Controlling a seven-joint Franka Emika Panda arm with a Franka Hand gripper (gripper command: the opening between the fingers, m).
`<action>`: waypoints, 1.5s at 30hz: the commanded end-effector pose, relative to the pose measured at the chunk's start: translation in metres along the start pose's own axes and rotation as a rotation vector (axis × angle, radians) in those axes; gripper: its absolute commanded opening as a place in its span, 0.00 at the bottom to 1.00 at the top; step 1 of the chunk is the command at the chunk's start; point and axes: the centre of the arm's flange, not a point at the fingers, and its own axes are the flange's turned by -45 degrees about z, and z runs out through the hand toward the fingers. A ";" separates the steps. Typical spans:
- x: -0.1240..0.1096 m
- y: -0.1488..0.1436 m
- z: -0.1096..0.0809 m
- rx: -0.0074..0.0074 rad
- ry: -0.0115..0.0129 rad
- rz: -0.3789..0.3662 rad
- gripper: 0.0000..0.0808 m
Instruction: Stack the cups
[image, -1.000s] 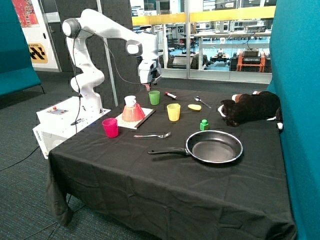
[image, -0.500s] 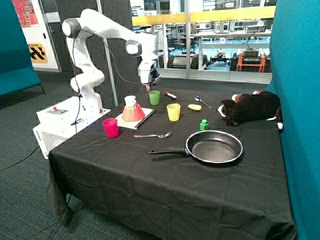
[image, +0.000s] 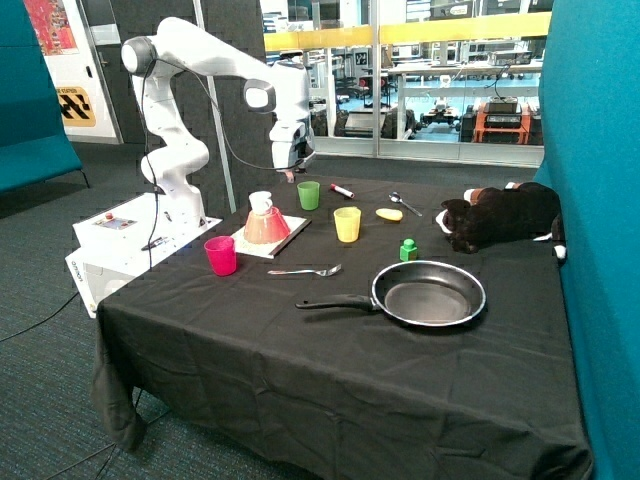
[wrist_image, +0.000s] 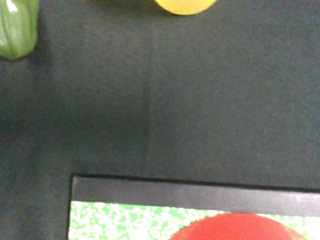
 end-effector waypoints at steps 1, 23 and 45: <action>-0.015 0.022 -0.001 -0.0031 0.0021 0.010 0.77; -0.057 0.095 0.008 -0.0030 0.0023 0.132 0.76; -0.070 0.154 0.019 -0.0027 0.0027 0.396 0.75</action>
